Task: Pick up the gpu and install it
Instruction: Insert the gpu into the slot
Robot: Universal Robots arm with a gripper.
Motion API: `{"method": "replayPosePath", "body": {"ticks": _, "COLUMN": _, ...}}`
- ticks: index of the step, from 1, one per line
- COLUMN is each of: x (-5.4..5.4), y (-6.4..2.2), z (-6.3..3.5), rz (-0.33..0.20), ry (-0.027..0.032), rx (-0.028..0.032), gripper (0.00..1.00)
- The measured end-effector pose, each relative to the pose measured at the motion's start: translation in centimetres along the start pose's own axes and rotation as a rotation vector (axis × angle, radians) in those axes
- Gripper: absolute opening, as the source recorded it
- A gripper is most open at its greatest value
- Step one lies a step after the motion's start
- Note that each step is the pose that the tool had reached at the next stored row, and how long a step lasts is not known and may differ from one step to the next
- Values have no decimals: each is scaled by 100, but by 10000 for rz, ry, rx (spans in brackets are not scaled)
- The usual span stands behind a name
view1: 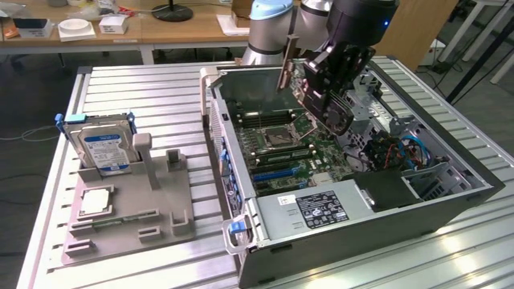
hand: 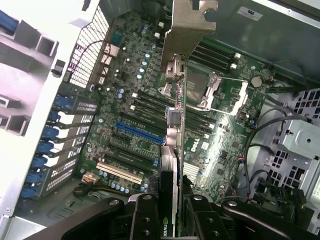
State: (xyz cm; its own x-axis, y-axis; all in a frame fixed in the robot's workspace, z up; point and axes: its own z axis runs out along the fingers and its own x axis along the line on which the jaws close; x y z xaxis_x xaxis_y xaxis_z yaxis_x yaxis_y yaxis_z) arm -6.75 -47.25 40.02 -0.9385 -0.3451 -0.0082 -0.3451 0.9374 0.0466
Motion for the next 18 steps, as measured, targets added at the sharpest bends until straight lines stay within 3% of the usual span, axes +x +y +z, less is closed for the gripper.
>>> {"method": "replayPosePath", "body": {"ticks": 18, "x": 0, "y": 0, "z": 2, "rz": -1142, "ry": 54, "rx": -9, "gripper": 27}}
